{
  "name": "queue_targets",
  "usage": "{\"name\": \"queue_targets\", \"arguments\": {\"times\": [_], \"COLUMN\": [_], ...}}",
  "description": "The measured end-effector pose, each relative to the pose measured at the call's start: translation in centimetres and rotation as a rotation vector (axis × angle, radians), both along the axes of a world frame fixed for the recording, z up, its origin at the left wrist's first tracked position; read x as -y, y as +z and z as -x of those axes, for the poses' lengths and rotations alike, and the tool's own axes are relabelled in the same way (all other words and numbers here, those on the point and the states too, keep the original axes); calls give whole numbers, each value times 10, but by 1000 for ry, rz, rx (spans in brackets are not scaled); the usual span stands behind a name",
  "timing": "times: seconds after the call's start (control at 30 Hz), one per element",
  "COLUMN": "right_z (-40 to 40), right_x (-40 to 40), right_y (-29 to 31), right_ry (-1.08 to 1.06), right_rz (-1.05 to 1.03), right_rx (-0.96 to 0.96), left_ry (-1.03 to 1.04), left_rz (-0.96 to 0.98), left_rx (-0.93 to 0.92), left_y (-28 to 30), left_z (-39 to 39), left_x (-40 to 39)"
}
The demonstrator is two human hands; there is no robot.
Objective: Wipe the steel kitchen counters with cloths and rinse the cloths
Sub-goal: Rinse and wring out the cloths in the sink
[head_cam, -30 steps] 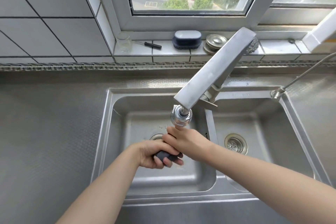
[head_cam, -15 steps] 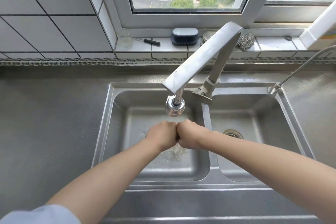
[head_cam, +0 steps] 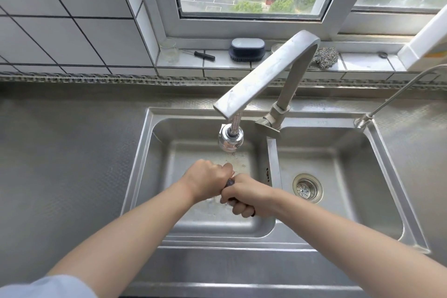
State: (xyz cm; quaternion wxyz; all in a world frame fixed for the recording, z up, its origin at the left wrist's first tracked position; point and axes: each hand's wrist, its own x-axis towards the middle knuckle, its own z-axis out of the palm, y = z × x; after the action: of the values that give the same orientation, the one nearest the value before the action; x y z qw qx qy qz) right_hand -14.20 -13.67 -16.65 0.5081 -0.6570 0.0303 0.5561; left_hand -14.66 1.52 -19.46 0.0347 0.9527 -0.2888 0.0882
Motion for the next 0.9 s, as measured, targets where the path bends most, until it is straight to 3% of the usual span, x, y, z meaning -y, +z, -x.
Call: {"name": "queue_targets", "arguments": {"times": [0.1,0.17,0.23,0.33,0.47,0.73,0.83,0.9], "right_z": [3,3,1,-2,2,13,15,18], "right_x": [6,12,20,31,40,47,47,46], "right_y": [-4,-5,-12,-24,-34,-16,-4,3], "right_ry": [-45,-29,16,58,186,16,35,58], "right_rz": [-79,-105,51,244,364,300,252,191], "right_rx": [-28,10,152,464,811,1186,1243,1205], "left_ry": [73,259,459,633,799,880,1029,1117], "left_rz": [21,11,95,418,1078,1692,1942,2011], "left_rx": [-23,-234,-504,-799,-1158,-1268,-1236,-1206], "left_y": [-2,-5,-12,-19,-10,3,1,-3], "left_z": [1,6,12,25,44,55,56,57], "left_x": [2,3,3,3,12,17,15,11]}}
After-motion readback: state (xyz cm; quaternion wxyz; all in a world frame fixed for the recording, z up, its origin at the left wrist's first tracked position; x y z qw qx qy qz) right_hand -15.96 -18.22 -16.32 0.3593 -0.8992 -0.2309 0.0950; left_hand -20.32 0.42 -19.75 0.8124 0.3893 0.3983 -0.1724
